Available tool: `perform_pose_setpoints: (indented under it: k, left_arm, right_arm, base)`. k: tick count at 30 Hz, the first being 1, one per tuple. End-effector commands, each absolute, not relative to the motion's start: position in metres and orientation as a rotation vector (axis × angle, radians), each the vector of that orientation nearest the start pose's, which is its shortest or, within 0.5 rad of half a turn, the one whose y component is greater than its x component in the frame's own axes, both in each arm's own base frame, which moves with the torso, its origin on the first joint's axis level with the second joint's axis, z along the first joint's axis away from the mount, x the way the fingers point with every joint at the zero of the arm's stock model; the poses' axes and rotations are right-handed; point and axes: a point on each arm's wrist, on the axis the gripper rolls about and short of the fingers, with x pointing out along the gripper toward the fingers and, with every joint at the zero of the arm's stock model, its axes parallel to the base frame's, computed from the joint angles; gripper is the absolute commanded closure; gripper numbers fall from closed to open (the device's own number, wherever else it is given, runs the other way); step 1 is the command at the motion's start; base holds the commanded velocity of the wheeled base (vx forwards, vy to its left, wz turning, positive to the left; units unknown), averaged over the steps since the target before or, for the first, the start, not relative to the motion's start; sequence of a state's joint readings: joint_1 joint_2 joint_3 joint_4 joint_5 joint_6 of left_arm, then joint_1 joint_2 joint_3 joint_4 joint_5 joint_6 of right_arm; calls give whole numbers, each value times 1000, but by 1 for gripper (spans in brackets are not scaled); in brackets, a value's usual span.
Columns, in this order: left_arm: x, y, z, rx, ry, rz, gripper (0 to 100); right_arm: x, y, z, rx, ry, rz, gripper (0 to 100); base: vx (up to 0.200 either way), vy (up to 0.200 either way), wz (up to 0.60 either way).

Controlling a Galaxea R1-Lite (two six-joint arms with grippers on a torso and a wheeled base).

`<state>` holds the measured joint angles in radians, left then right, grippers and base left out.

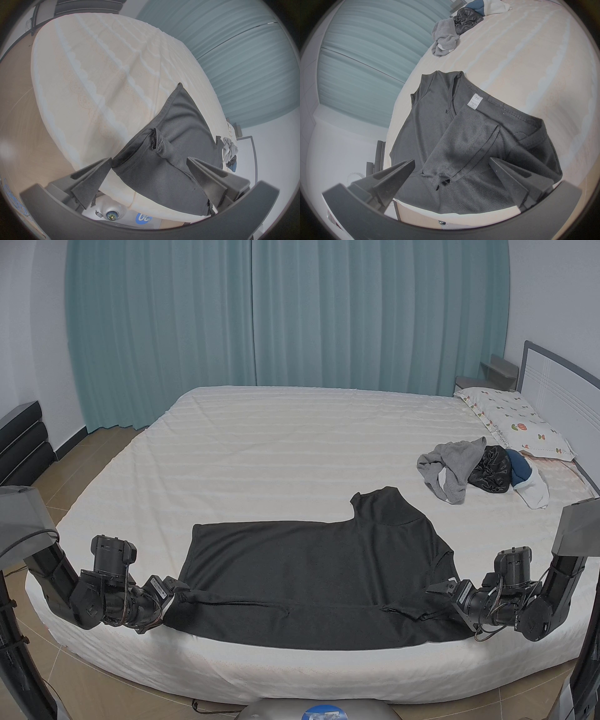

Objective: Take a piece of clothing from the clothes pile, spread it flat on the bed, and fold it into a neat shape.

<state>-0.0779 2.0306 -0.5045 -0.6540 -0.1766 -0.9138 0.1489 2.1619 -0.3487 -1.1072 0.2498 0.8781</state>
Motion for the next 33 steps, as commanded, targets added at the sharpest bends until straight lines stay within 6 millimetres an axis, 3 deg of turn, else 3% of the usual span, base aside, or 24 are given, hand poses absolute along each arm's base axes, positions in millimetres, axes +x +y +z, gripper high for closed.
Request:
perform_pose_setpoints:
  k: [1, 9, 10, 30, 31, 33]
  left_arm:
    - [281, -26, 19, -892, 924, 179, 0]
    - [281, -26, 19, -892, 922, 178, 0]
    - [281, -26, 19, -892, 922, 178, 0]
    - [281, -26, 19, -892, 925, 180, 0]
    - [281, -26, 19, -892, 925, 180, 0]
    - [281, -26, 19, -892, 925, 180, 0]
  right_arm:
    - [272, 46, -7, 865, 839, 42, 0]
    - [279, 47, -8, 926, 830, 15, 0]
    - [280, 47, -9, 929, 826, 4, 100]
    - [272, 52, -10, 900, 828, -35, 100]
    - [272, 52, -10, 902, 830, -37, 0]
    - [272, 52, -13, 901, 837, -43, 0]
  base:
    - [0, 0, 0]
    - [0, 0, 0]
    - [0, 0, 0]
    - [0, 0, 0]
    - [0, 0, 0]
    - [0, 0, 0]
